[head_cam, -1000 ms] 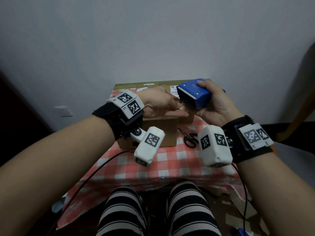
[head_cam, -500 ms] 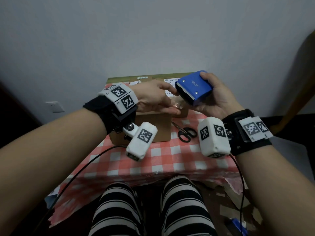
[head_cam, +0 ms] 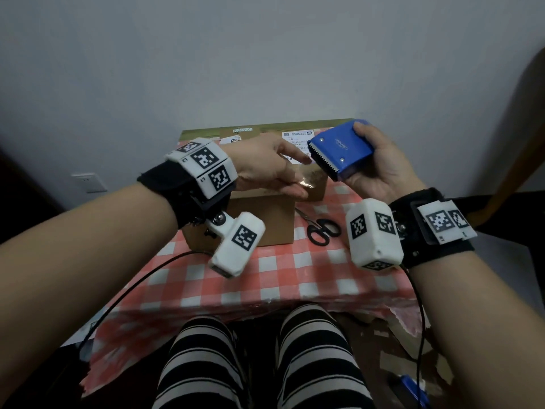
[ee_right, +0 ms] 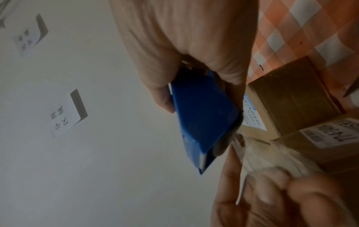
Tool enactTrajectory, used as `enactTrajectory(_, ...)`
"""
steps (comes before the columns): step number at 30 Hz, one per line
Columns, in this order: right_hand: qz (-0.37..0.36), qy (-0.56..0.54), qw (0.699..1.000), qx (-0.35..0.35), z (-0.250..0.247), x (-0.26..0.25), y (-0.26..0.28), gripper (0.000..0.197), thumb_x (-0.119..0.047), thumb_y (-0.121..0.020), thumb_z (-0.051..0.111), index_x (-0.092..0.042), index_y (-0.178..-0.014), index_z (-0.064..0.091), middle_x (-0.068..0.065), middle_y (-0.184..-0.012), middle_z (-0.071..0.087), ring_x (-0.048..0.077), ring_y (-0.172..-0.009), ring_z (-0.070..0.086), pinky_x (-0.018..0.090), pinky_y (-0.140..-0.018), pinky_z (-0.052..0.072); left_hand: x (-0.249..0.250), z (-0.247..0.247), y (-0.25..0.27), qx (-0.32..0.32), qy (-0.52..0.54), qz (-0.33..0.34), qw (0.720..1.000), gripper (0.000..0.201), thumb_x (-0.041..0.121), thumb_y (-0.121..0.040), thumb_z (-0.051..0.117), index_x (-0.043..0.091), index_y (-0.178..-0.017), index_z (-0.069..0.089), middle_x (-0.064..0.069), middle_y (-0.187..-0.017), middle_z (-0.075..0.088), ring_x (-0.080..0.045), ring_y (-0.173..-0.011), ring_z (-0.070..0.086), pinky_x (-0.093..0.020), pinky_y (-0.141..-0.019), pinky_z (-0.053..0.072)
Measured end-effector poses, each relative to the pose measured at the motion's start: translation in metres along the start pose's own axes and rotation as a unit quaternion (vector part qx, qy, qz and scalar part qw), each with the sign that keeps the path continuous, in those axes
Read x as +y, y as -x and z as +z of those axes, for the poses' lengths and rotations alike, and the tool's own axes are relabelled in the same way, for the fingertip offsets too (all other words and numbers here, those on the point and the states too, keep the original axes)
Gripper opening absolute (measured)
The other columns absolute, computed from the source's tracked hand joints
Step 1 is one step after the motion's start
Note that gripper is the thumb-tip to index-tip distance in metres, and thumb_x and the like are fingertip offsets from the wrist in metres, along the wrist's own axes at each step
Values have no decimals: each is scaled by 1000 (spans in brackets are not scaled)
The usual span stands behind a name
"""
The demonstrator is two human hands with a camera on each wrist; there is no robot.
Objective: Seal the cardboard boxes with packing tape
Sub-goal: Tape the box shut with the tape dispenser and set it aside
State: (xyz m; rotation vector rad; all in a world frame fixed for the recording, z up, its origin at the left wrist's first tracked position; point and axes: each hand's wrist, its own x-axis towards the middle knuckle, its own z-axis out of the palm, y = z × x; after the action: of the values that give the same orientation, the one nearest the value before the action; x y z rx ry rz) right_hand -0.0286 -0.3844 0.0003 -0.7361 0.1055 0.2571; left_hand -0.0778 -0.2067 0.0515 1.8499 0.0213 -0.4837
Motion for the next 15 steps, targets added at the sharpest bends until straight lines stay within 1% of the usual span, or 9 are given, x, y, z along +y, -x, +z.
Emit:
enactTrajectory(2,-12,2,1000,15,-1,1,-2,18,-12,-92,63,-10,-109,56,20,-130,61,36,-116,63,62,-92,49,-1,-2,-2,5,63,-13,998,32,-17,-91,46,-5,-119,54,-25,-96,63,-29,-79,70,-31,-72,60)
enactTrajectory(3,-19,1,999,25,-1,1,-2,26,-12,-92,64,-8,-117,56,20,-129,62,35,-115,63,62,-89,50,-1,-3,-2,1,91,-21,996,25,-17,-89,48,-6,-110,55,-26,-97,64,-29,-79,70,-31,-72,60)
enactTrajectory(5,-33,-3,998,44,0,1,-2,42,-12,-91,65,-5,-130,52,19,-128,63,34,-113,65,60,-83,54,1,-4,-2,-10,125,-38,991,11,-14,-87,54,-5,-92,58,-21,-88,68,-27,-78,71,-31,-70,60)
enactTrajectory(6,-36,-4,998,46,2,1,-1,41,-12,-91,65,-5,-129,53,18,-127,64,33,-112,65,58,-81,55,1,-5,-3,-12,134,-45,990,7,-12,-87,56,-5,-88,59,-19,-83,69,-26,-77,71,-31,-70,60)
enactTrajectory(8,-34,-5,998,46,6,2,1,36,-12,-91,65,-5,-125,54,18,-126,64,32,-111,66,55,-77,57,1,-4,-5,-4,142,-59,988,4,-9,-88,57,-6,-87,60,-16,-78,70,-25,-75,71,-29,-68,60)
enactTrajectory(10,-34,5,998,49,10,3,2,44,-12,-91,65,-2,-132,52,18,-128,64,32,-112,65,53,-72,59,1,-3,-6,7,135,-68,988,5,-8,-89,57,-5,-86,59,-14,-79,68,-23,-77,69,-29,-70,59)
enactTrajectory(12,-42,18,998,51,11,3,3,51,-12,-91,65,-2,-138,48,18,-129,63,32,-114,64,46,-61,59,1,-1,-6,19,127,-67,989,10,-8,-91,55,-2,-83,56,-12,-83,64,-22,-80,66,-32,-76,58)
enactTrajectory(13,-42,20,998,50,12,4,2,52,-12,-91,66,-2,-139,48,18,-128,63,32,-114,64,43,-59,58,1,-1,-6,24,126,-61,990,13,-8,-91,54,0,-81,54,-11,-83,63,-21,-81,64,-34,-80,56)
enactTrajectory(15,-39,18,998,47,12,4,3,52,-11,-90,66,-2,-138,48,18,-127,64,32,-112,65,45,-62,59,0,-1,-6,27,137,-47,989,17,-8,-92,53,3,-79,51,-11,-81,63,-21,-83,63,-37,-85,55)
